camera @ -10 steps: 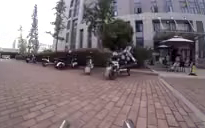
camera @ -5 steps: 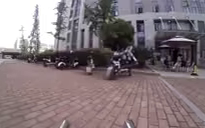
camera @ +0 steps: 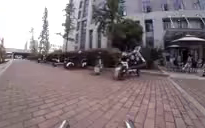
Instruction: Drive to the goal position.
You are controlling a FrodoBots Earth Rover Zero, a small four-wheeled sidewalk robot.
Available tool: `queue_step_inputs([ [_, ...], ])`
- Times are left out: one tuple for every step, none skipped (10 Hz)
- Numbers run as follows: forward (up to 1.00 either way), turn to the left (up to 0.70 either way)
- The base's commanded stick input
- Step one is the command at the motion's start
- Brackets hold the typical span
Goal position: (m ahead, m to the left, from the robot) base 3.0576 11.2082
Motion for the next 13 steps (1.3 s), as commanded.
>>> queue_step_inputs([
  [0.45, 0.27],
  [0.45, 0.27],
  [0.45, 0.27],
  [0.45, 0.27],
  [0.51, 0.24],
  [0.7, 0.14],
  [0.7, 0.14],
  [0.7, 0.14],
  [0.7, 0.14],
  [0.7, 0.14],
  [0.7, 0.14],
  [0.7, 0.14],
  [0.7, 0.14],
])
